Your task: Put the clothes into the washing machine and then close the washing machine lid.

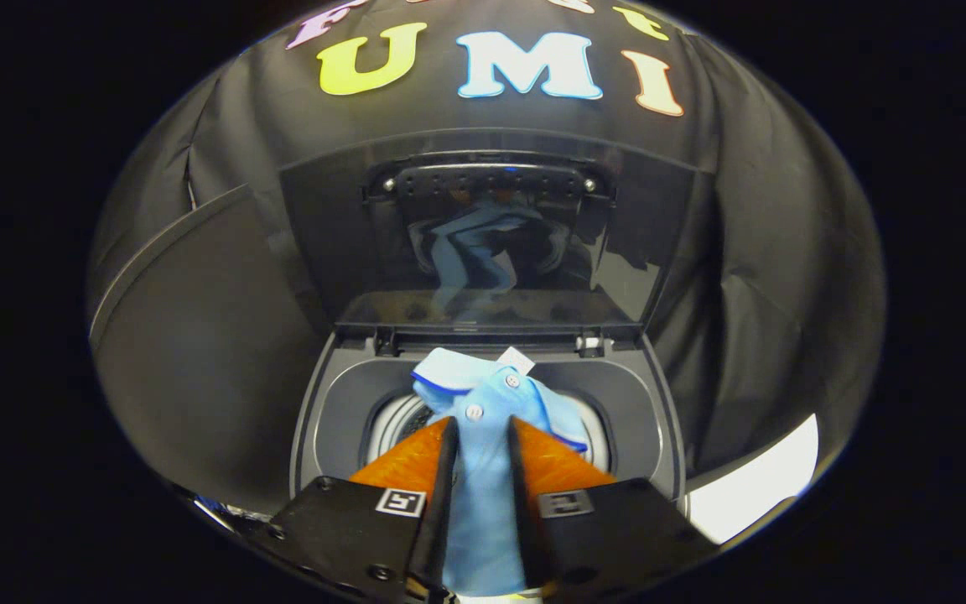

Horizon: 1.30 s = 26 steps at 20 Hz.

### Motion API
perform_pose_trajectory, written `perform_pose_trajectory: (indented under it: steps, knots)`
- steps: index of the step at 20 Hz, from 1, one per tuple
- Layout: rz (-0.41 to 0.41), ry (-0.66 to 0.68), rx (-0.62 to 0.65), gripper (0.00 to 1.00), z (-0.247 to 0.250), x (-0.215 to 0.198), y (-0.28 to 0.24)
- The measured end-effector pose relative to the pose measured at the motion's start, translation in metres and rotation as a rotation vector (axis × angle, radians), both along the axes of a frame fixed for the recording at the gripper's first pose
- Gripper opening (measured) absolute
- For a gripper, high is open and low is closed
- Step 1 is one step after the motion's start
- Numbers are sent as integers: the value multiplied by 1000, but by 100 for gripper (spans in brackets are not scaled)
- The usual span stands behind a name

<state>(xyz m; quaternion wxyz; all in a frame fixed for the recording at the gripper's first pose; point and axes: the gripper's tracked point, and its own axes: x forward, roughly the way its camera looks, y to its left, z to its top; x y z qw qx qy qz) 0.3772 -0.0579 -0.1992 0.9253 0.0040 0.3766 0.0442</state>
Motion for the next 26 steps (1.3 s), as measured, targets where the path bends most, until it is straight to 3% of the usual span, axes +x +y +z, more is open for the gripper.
perform_pose_trajectory:
  steps: [3, 19, 26]
  knots:
    - [-4, -12, 0, 98, 4, -3, 0]
    - [23, -77, 23, 97, 27, -17, 6]
    - [39, -301, 72, 97, 97, -4, 12]
